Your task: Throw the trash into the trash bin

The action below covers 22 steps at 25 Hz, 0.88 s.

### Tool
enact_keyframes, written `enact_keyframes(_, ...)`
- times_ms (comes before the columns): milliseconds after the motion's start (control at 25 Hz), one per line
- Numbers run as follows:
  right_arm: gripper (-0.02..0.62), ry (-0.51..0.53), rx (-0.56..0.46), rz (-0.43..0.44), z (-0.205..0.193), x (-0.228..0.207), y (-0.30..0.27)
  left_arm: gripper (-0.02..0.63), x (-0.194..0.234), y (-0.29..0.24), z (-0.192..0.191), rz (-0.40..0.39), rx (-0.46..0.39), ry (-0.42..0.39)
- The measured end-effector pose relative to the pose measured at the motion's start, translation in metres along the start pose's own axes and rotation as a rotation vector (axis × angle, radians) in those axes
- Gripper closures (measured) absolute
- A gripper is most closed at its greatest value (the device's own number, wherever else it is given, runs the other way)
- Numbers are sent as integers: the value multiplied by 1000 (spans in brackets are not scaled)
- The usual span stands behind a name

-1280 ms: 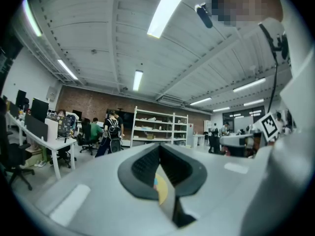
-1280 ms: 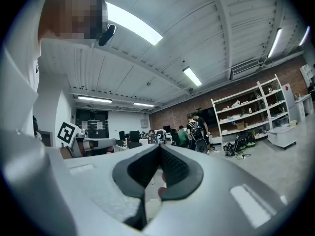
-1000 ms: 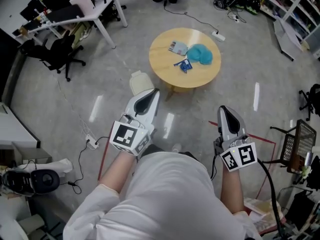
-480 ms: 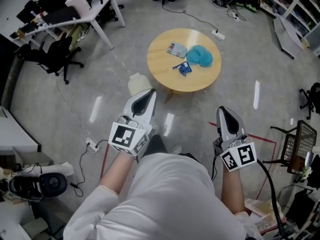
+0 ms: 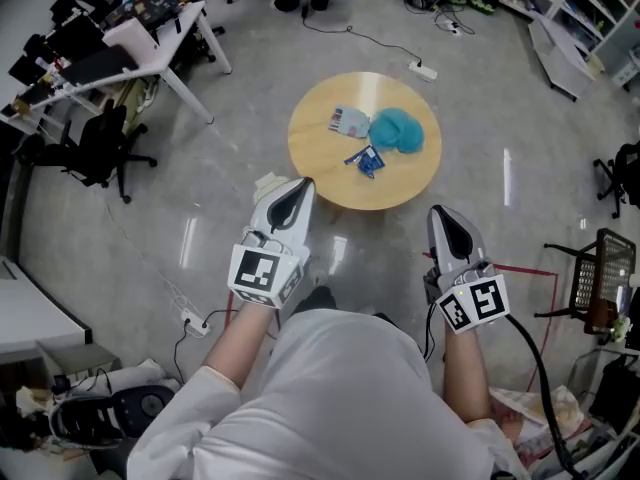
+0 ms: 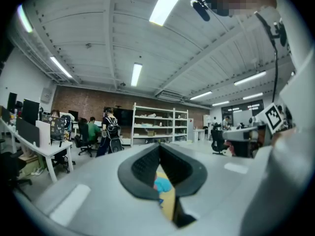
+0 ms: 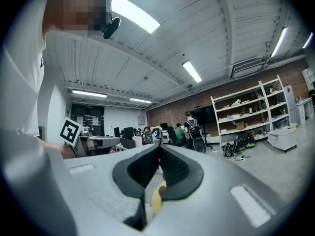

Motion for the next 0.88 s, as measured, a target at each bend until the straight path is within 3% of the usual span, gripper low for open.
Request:
enact_keyframes(560, 594, 37, 9, -84, -6, 11, -106, 601, 103, -75, 3, -98, 18, 21)
enact_keyframes(880, 594, 47, 19, -106, -16, 21, -139, 601, 136, -83, -7, -169, 12, -14)
Point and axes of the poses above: the fingertips, and each gripper's own axes: y backward along the fingers, x to its left, z out of its top, the point moved 10 cm from there along y, backward along the fingers, and after that the axes turned 6 degrees about -x, right-handed, at the moved point
